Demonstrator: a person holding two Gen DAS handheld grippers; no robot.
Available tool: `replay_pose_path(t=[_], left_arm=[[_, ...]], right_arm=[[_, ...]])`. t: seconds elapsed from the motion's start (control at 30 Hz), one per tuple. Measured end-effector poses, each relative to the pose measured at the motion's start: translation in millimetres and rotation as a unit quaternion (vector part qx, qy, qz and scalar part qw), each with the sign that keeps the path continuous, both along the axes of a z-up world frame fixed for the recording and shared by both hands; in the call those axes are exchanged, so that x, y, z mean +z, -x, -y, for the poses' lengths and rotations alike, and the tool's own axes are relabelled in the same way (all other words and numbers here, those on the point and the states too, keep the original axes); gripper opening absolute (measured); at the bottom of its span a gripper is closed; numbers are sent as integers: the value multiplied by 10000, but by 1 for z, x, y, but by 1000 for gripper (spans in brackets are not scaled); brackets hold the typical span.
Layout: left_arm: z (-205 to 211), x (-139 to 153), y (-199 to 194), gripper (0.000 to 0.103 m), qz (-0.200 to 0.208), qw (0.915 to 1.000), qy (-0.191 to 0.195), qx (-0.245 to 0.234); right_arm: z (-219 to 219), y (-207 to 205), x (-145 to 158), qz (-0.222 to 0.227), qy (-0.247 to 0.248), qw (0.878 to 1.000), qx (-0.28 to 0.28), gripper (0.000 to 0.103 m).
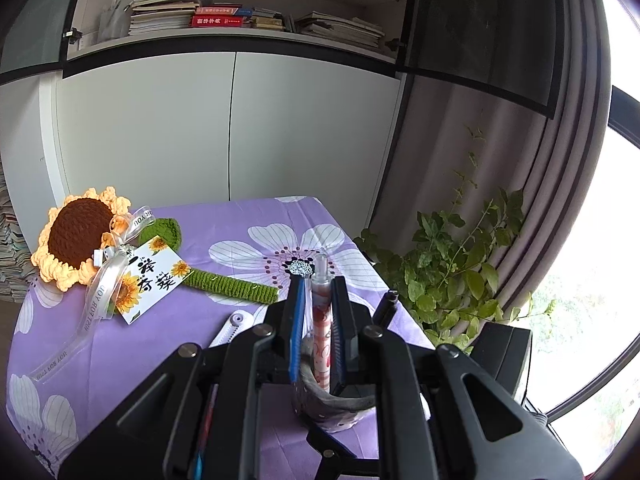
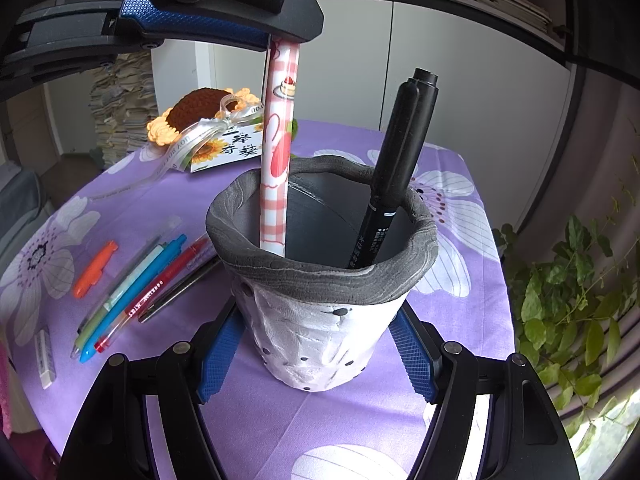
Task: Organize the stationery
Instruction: 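Lower the pink pen into the cup and open the left tool, then grasp the clear pen with the left tool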
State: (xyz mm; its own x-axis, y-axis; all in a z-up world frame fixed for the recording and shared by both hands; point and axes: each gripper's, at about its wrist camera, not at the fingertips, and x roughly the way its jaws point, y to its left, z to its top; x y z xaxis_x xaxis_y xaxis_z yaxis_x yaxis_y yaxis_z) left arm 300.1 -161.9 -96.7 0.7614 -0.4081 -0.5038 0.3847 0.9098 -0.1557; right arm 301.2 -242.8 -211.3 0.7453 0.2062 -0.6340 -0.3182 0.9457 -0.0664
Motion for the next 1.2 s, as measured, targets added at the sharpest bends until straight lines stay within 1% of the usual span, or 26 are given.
replay_pose_path(t=[0.07,0.2,0.33,0.43,0.47,0.5,0.53,0.57,0.6,0.67,0.7,0.77,0.87,0.97,1.03,1.07,1.1,1.17,1.2], left_arm=[[1,-3,-1,12,-54,10000,-20,-29],[-2,-6,-3,12,-210,9997,74,-76],[-4,-6,-1,11,-180,9998,44,-41],[-6,-5,-1,13,-211,9998,39,-46],[-7,-4,0,17,-226,9997,51,-43],[-10,-3,0,25,-229,9997,81,-38],[-14,0,1,30,-217,9997,137,-24],[-19,4,3,41,-180,9996,216,11],[-27,9,5,50,-105,9994,313,85],[-44,20,12,55,108,9984,458,319],[-51,23,14,56,171,9978,460,453],[-65,26,15,56,145,9966,392,708],[-84,14,11,56,-146,9945,276,1001],[-95,-10,5,54,-579,9904,-19,1252],[-101,-30,0,54,-911,9859,-191,1391],[-106,-39,-4,50,-1077,9829,-180,1486],[-112,-48,-7,43,-1283,9791,-115,1572],[-121,-63,-17,37,-1686,9719,82,1639],[-124,-69,-22,36,-1863,9682,172,1663]], right_arm=[[0,0,0,-1,-1,10000,0,73],[0,0,0,-2,12,10000,-4,73],[0,1,-1,-5,11,10000,-1,73],[0,1,-1,-5,10,10000,0,73],[0,1,-1,-4,12,10000,1,73],[0,1,-1,-5,10,10000,0,73],[0,2,-1,-6,9,10000,0,73],[0,1,-1,-5,11,10000,0,73],[0,1,-1,-5,10,10000,1,73],[0,1,-1,-6,10,10000,0,73],[0,2,-1,-7,8,10000,0,73],[0,1,-1,-7,9,10000,0,73],[0,1,-1,-7,9,10000,0,73],[0,1,-1,-8,11,10000,-1,73],[0,1,-1,-8,9,10000,0,73],[0,1,-1,-9,10,10000,-1,73],[0,1,-1,-9,12,10000,-2,73],[0,1,-1,-13,20,10000,-4,73],[-1,1,-1,-13,24,10000,-6,73]])
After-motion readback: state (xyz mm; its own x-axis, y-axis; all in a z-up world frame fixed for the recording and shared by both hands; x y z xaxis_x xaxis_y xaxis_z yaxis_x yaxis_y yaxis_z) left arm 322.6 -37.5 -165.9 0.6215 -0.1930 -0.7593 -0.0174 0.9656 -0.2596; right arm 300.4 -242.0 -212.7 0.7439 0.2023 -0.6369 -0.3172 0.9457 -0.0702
